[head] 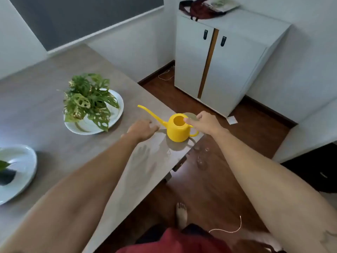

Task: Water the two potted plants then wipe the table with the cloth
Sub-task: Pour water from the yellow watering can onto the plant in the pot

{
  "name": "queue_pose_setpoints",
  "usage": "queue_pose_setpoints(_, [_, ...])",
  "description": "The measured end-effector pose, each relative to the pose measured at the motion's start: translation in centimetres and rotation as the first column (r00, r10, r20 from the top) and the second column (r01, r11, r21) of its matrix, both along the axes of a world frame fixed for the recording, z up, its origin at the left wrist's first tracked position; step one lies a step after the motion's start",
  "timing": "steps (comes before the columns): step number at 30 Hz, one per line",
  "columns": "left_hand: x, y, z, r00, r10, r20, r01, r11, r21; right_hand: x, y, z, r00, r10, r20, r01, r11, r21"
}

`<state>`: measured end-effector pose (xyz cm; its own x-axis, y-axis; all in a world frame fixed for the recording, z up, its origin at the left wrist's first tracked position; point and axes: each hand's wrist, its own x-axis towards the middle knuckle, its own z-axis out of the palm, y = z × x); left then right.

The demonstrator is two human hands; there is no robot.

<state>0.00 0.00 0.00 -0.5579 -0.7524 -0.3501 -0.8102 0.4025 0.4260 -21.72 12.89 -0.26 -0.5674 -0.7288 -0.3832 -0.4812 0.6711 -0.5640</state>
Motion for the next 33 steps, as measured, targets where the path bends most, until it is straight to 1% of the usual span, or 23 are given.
queue_pose_setpoints(1, [-0.2,0.4,-0.7,0.999,0.003,0.039,-0.004,1.000,0.031,-0.1,0.4,-0.4,0.999,-0.019,0.035,0.019,1.000,0.009])
queue_pose_setpoints(2, [-0.5,0.6,-1.7,0.999,-0.001,0.038,-0.001,0.999,0.038,-0.2,0.6,-1.0,0.998,-0.042,0.055,0.042,0.999,0.009])
queue_pose_setpoints(5, [-0.9,1.7,-5.0,1.000,0.012,-0.007,-0.011,0.996,0.083,0.0,1.5,-3.3,0.991,-0.042,0.124,0.043,0.999,-0.003])
queue_pose_setpoints(9, [-1.4,2.3,-9.1,0.995,0.016,0.094,-0.027,0.992,0.120,-0.6,1.3,-5.3,0.977,-0.066,0.202,0.080,0.995,-0.064])
queue_pose_setpoints(13, [-1.3,3.0,-11.8,0.995,0.052,0.090,-0.063,0.991,0.120,-0.3,0.3,-7.0,0.967,-0.039,0.250,0.072,0.989,-0.126])
queue_pose_setpoints(19, [-0.4,3.7,-12.9,0.986,0.141,0.092,-0.152,0.981,0.123,0.5,-0.3,-9.3,0.966,-0.093,0.242,0.161,0.946,-0.280])
queue_pose_setpoints(23, [1.4,3.9,-12.7,0.974,0.213,0.073,-0.221,0.969,0.112,1.4,-0.2,-10.1,0.955,-0.121,0.270,0.217,0.906,-0.364])
queue_pose_setpoints(27, [3.6,4.1,-12.4,0.955,0.285,0.078,-0.292,0.951,0.104,2.5,-0.5,-10.1,0.957,-0.150,0.247,0.235,0.901,-0.364])
queue_pose_setpoints(33, [6.5,4.0,-12.3,0.929,0.363,0.072,-0.368,0.927,0.075,4.1,-1.1,-9.7,0.963,-0.120,0.243,0.208,0.900,-0.383])
